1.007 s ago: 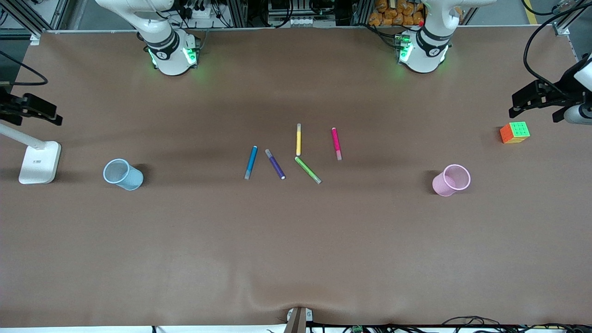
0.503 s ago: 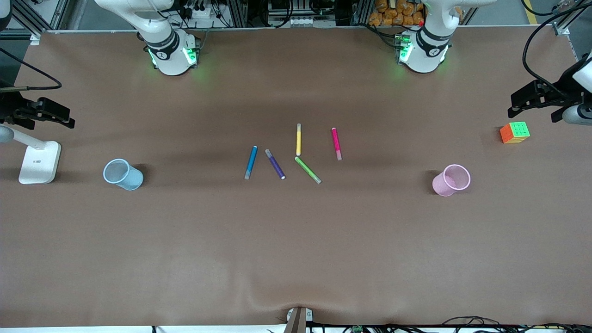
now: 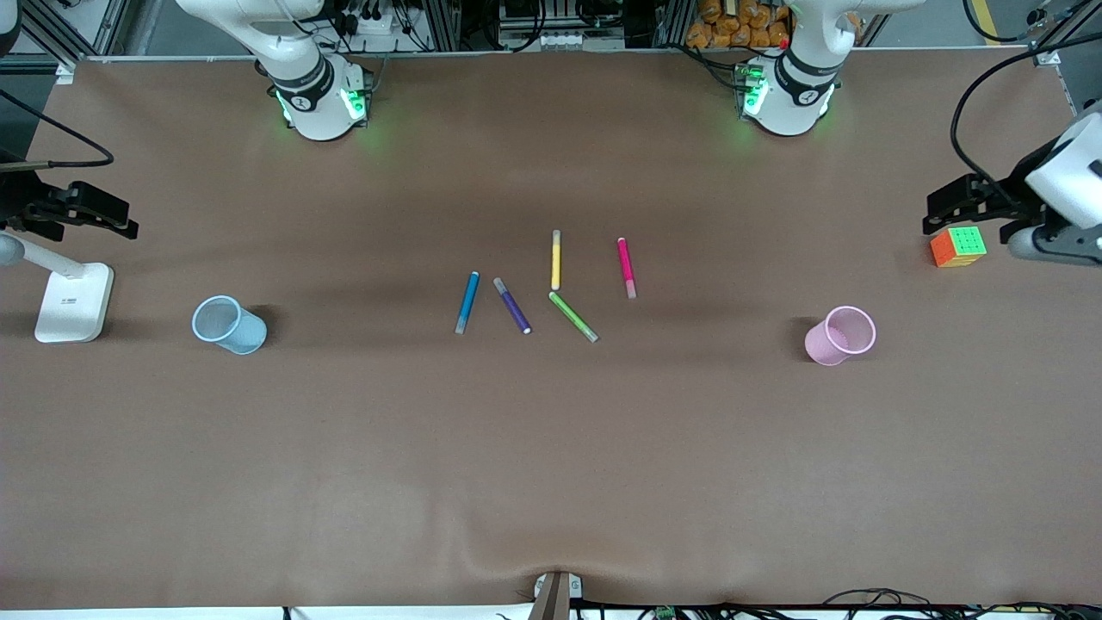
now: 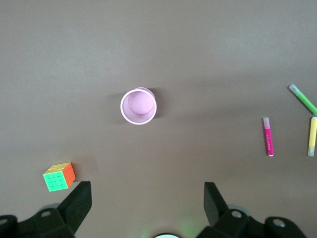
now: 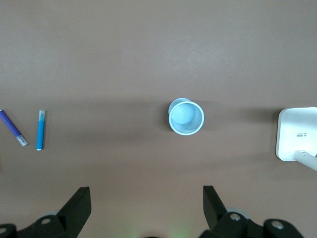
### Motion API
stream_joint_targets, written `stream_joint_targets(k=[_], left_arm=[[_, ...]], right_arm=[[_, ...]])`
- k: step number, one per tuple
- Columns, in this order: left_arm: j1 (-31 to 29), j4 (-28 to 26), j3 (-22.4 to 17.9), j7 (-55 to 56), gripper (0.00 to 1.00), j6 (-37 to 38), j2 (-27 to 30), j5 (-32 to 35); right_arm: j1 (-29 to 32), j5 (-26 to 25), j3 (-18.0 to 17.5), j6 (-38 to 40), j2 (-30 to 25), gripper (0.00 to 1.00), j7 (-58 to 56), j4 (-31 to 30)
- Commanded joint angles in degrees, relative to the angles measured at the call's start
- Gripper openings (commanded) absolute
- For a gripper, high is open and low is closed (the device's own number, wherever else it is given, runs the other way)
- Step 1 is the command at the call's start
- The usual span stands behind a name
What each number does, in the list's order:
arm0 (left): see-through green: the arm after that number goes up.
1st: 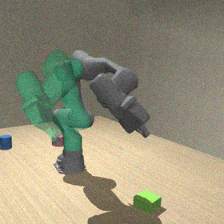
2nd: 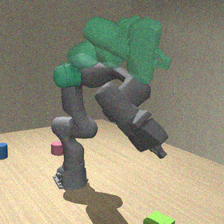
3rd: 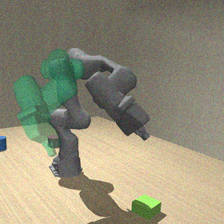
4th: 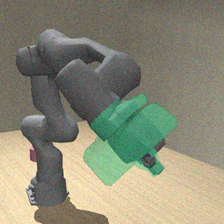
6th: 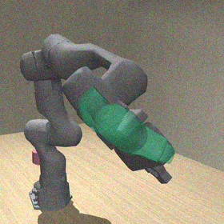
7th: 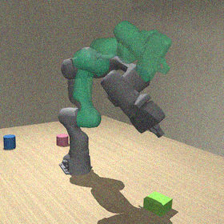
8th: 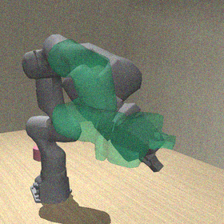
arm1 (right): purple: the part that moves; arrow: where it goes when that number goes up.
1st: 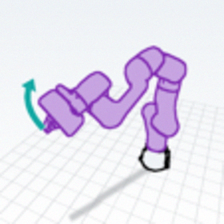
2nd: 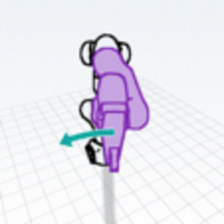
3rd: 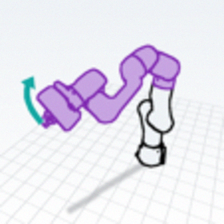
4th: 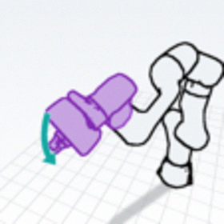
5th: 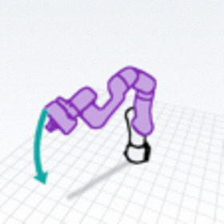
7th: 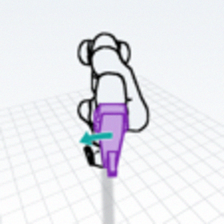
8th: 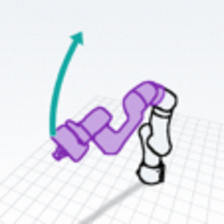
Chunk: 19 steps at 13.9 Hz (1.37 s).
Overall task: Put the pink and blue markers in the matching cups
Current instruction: 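Move the left gripper past the pink cup toward the pink marker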
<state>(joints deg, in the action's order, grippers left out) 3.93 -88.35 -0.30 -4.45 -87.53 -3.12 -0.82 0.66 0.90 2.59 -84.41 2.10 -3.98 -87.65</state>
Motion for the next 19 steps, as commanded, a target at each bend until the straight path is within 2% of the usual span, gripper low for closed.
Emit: stream_joint_targets(k=[1, 5, 14, 19], left_arm=[[2.83, 1.34, 0.04, 1.37, 1.00, 0.70, -3.64, -1.37], [5.90, 1.60, 0.13, 6.90, 1.00, -2.55, -8.90, -4.18], [17.41, 1.25, 0.13, 25.78, 1.00, -8.79, -16.12, -4.37], [21.81, 0.55, 0.39, 31.59, 1.00, -14.32, -20.25, -4.72]], right_arm=[[0.22, 0.33, -0.04, 0.30, 0.10, 1.00, 0.64, 0.64], [0.22, 0.32, -0.13, 0.30, 0.10, 1.00, 0.64, 0.64], [0.22, 0.24, -0.04, 0.22, 0.10, 1.00, 0.64, 0.64], [0.22, 0.32, -0.04, 0.22, 0.10, 1.00, 0.64, 0.64]])
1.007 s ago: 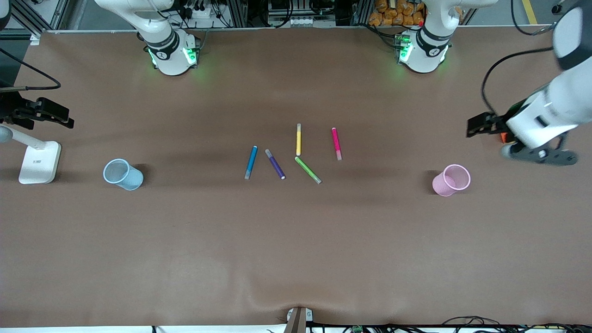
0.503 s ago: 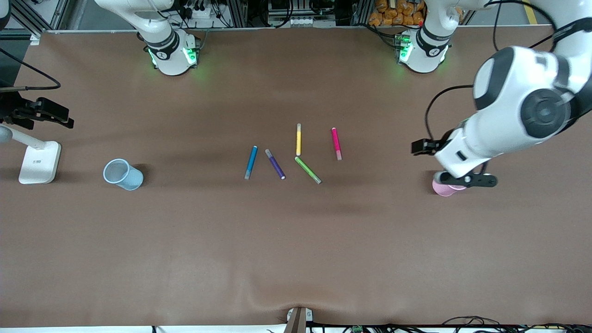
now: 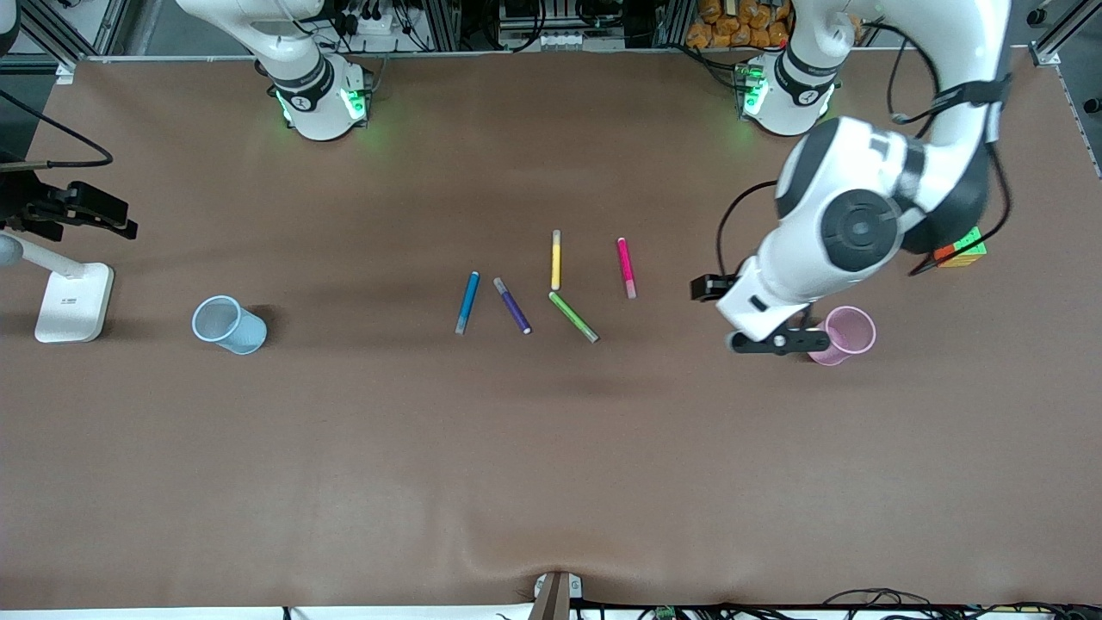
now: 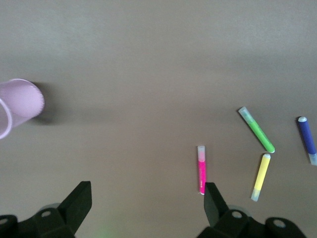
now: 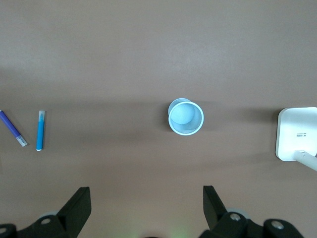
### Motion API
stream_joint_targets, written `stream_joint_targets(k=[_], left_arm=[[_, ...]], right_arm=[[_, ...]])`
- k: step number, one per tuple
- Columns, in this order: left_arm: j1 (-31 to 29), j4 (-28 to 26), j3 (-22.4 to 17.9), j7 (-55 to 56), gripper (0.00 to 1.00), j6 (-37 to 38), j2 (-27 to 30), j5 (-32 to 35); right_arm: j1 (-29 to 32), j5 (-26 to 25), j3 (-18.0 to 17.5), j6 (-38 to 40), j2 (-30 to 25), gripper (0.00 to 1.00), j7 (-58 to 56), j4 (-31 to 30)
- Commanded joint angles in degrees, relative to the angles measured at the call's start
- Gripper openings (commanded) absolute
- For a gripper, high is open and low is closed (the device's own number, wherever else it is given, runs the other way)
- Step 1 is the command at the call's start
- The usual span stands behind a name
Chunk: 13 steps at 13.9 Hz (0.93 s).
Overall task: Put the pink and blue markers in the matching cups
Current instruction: 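Move the left gripper past the pink cup toward the pink marker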
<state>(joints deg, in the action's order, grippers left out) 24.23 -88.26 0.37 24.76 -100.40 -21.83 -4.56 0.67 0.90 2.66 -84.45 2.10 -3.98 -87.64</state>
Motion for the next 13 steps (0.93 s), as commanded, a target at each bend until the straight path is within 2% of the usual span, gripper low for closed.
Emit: stream_joint_targets(k=[1, 5, 9, 13], left_arm=[[2.83, -0.94, -0.28, 4.57, 1.00, -2.85, -1.72, -0.97], [6.87, -8.05, -0.20, 10.38, 1.00, -10.50, -1.89, -1.15], [9.60, -16.22, -0.11, 13.28, 1.00, -21.30, -2.77, -1.15], [11.45, -18.09, -0.11, 15.67, 1.00, -26.85, -6.37, -1.15]], right_arm=[[0.12, 0.33, -0.20, 0.25, 0.27, 1.00, 0.64, 0.54], [-0.58, 0.42, -0.20, 0.25, 1.33, 1.00, 0.64, 0.54], [-0.50, 0.33, -0.11, 0.25, 1.33, 1.00, 0.64, 0.63], [-0.49, 0.42, -0.20, 0.16, 1.33, 1.00, 0.64, 0.63]])
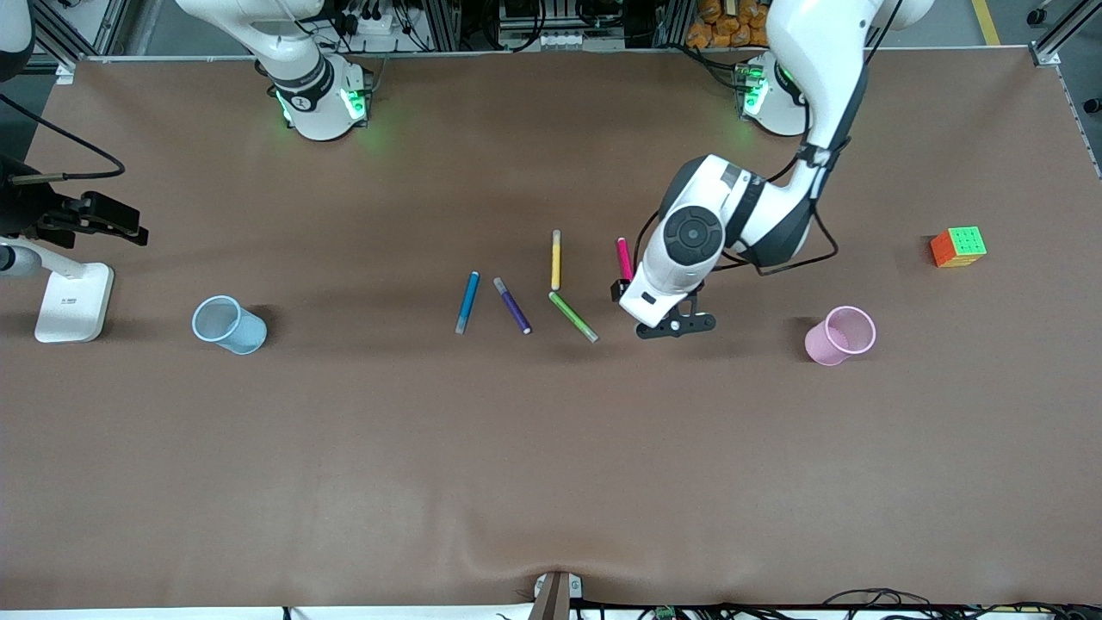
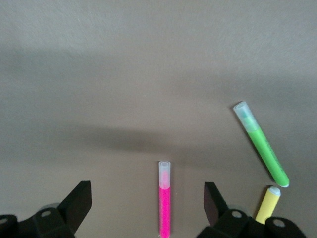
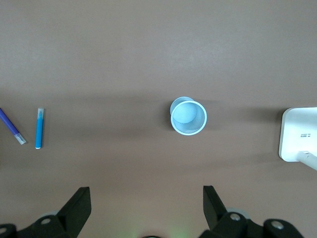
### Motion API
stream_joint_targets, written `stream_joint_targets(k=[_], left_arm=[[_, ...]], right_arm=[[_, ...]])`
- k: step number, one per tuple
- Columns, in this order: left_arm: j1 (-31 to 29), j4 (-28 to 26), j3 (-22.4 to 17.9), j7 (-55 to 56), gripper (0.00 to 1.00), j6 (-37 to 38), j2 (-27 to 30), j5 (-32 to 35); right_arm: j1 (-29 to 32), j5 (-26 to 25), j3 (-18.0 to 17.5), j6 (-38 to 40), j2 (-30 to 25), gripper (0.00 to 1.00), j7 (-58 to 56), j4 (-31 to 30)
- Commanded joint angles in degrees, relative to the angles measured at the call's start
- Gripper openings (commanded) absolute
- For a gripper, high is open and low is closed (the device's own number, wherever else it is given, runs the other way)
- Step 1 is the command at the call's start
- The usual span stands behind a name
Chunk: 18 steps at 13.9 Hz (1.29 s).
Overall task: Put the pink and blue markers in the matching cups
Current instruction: 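Lower the left gripper and grasp the pink marker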
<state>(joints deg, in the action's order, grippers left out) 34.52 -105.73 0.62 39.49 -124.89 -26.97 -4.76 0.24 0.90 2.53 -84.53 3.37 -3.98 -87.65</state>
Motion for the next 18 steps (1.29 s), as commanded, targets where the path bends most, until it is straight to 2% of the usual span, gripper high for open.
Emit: stream_joint_targets(k=[1, 5, 8, 11, 15, 18], left_arm=[[1.69, -0.70, -0.36, 1.03, 1.00, -4.03, -2.81, -0.95], [3.45, -1.05, -0.36, 2.78, 1.00, -6.59, -5.72, -0.78], [3.98, -3.86, -0.36, 4.27, 1.00, -10.45, -5.82, -0.95], [3.72, -4.22, -0.27, 4.37, 0.71, -10.73, -5.82, -0.95], [3.89, -4.13, -0.09, 4.37, 0.62, -10.81, -6.34, -1.91], [3.98, -4.13, 0.08, 4.37, 0.41, -10.81, -6.52, -2.98]], right_arm=[[-0.06, 0.41, -0.07, 0.24, 0.14, 1.00, 0.64, 0.64], [-0.06, 0.33, 0.01, 0.15, 0.06, 1.00, 0.64, 0.64], [-0.06, 0.24, 0.01, 0.15, 0.06, 1.00, 0.64, 0.72], [-0.06, 0.15, -0.07, 0.15, 0.06, 1.00, 0.64, 0.99], [0.03, 0.15, 0.01, 0.15, 0.06, 1.00, 0.64, 1.08], [0.03, 0.15, 0.01, 0.15, 0.06, 1.00, 0.64, 1.08]])
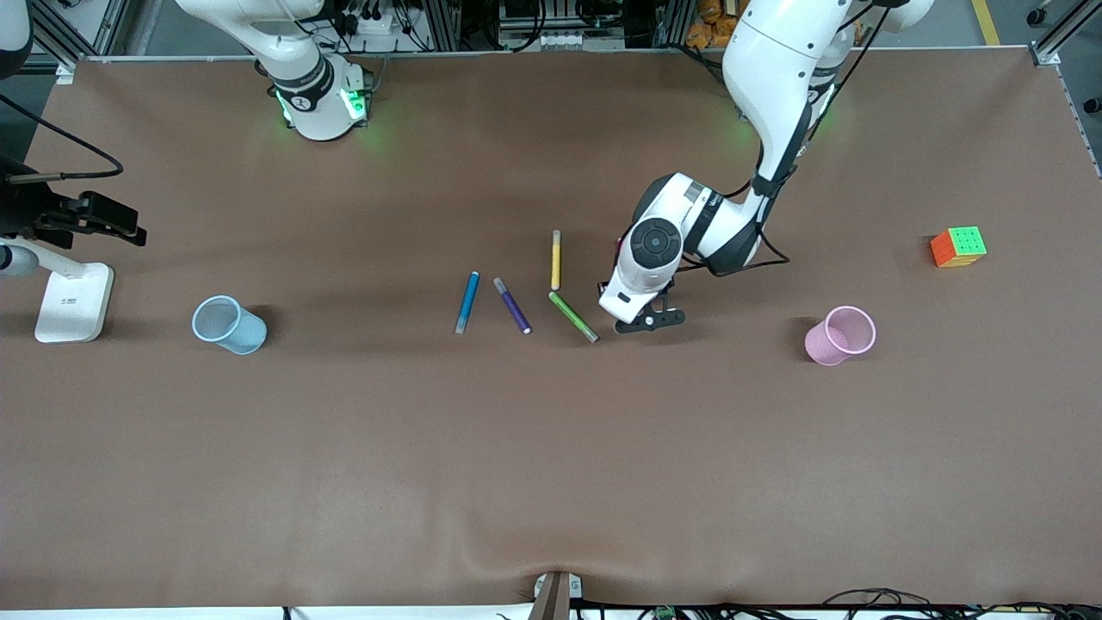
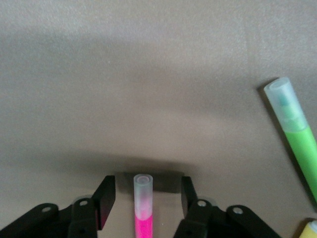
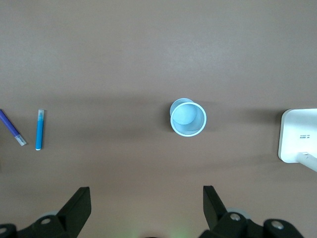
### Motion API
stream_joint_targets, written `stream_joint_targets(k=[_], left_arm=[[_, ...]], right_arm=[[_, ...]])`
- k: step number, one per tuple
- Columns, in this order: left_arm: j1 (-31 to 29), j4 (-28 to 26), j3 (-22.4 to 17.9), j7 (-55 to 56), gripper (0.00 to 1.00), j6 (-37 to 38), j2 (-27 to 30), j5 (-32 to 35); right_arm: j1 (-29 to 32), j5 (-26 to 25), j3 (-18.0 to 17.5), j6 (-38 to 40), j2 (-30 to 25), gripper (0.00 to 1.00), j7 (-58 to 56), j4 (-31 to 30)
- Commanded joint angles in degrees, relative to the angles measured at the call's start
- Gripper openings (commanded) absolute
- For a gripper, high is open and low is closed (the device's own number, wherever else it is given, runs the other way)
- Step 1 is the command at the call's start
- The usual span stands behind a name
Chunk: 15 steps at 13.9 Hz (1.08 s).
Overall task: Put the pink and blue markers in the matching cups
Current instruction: 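Lower the left gripper and grasp the pink marker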
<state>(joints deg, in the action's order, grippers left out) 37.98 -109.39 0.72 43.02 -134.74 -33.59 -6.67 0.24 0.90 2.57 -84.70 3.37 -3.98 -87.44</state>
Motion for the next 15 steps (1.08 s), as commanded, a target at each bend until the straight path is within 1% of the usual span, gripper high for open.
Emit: stream_joint_targets(k=[1, 2, 4, 5, 6, 7, 9, 11, 12, 14, 15], left_arm=[[0.52, -0.56, -0.02, 0.84, 0.34, -0.96, 0.10, -1.07], [0.52, -0.56, -0.02, 0.84, 0.29, -0.96, 0.10, -1.07], [0.52, -0.56, -0.02, 0.75, 0.27, -0.96, -0.07, -0.98], [0.52, -0.56, -0.02, 0.66, 0.19, -0.96, -0.07, -1.07], [0.52, -0.48, -0.02, 0.31, 0.06, -0.87, -0.07, -1.07], [0.26, -0.30, -0.02, -0.13, 0.00, -0.52, 0.36, -0.98], [-0.53, 0.40, -0.11, -0.48, 0.00, 1.40, 2.29, -0.98], [-1.15, 2.41, -0.54, -0.66, 0.00, 7.97, 4.84, -0.72], [-2.28, 3.21, -0.63, -1.35, 0.00, 11.14, 6.16, -0.28], [-5.53, 3.83, -0.72, -2.76, 0.00, 14.06, 9.05, -0.28], [-7.81, 3.83, -0.72, -5.73, 0.00, 15.03, 10.37, 0.07]], right_arm=[[0.03, 0.15, -0.02, 0.32, 0.15, 1.00, 0.64, 0.87], [0.03, 0.15, -0.02, 0.32, 0.06, 1.00, 0.64, 0.87], [0.03, 0.15, -0.02, 0.32, 0.06, 1.00, 0.64, 0.87], [0.03, 0.15, -0.02, 0.32, 0.06, 1.00, 0.64, 0.87], [0.03, 0.24, -0.02, 0.32, 0.06, 1.00, 0.64, 0.87], [0.03, 0.24, -0.02, 0.32, 0.15, 1.00, 0.64, 0.87], [-0.06, 0.24, -0.02, 0.32, 0.06, 1.00, 0.64, 0.87], [-0.06, 0.15, -0.02, 0.32, 0.06, 1.00, 0.64, 0.87], [0.03, 0.15, -0.02, 0.32, 0.06, 1.00, 0.64, 0.87], [0.03, 0.15, -0.02, 0.32, 0.15, 1.00, 0.64, 0.87], [0.03, 0.24, -0.02, 0.32, 0.15, 1.00, 0.64, 0.87]])
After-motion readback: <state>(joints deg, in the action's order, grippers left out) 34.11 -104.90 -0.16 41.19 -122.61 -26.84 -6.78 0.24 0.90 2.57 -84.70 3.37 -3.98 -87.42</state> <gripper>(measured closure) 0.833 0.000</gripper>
